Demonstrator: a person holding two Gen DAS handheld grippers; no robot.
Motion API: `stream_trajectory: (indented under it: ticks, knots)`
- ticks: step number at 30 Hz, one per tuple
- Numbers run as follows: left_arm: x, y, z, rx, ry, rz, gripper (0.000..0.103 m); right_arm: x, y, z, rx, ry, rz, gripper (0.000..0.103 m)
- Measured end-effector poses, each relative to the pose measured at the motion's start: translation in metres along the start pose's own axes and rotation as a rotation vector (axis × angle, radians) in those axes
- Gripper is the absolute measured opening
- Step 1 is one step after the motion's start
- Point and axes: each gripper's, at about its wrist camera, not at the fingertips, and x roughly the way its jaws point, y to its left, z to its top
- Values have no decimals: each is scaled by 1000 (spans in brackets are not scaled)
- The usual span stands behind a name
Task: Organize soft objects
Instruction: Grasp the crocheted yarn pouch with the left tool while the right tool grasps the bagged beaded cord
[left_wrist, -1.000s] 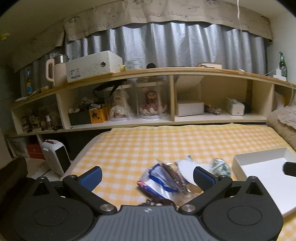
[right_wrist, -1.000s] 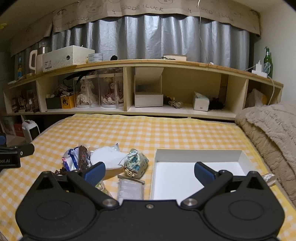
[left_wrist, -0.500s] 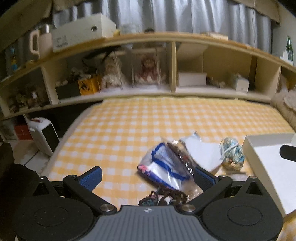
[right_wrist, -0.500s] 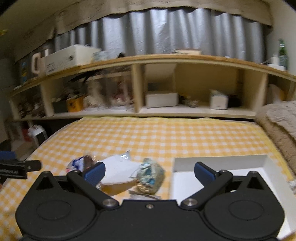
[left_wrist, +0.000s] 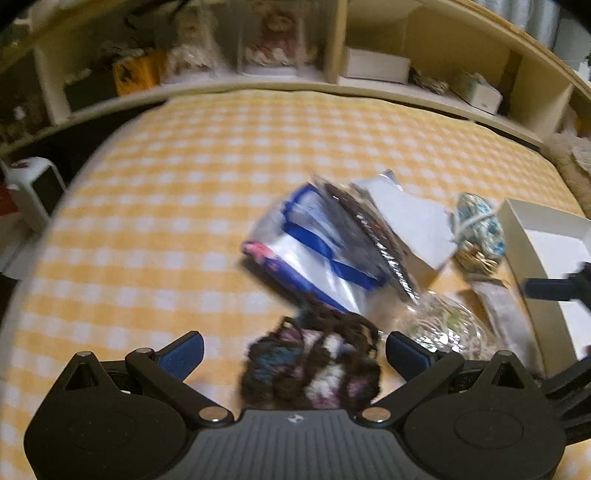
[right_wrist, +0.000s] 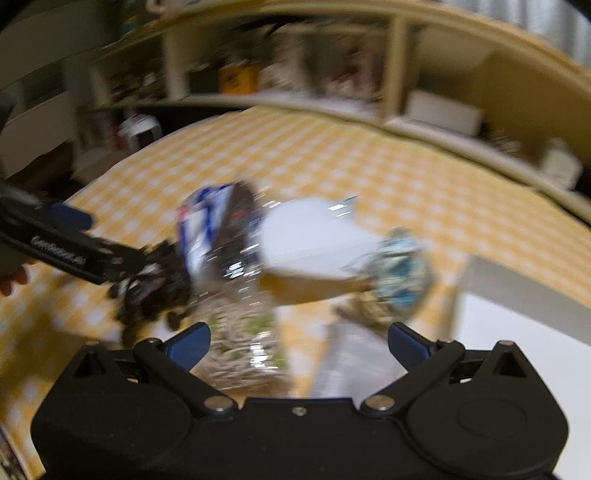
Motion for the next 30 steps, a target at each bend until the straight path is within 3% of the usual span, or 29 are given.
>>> stream_trajectory:
  ticks: [5,12,16,21,30]
  knots:
    - [12,-5,-3,6,33,-68,101,31,13,4,-62,66,76,102]
    - [30,-10,-3,22,78,-105,84,55,14,3,-61,101,138,89]
    - [35,-14,-4,54,92,-83,73,59,20,-2,-85,133,137,77]
    - [38,-6,-8,16,94,-88,60,58,17,-4,-5,149,130,70]
    - [17,-12,-23,-20,115,-84,52,34,22,-13,38,150,132,62]
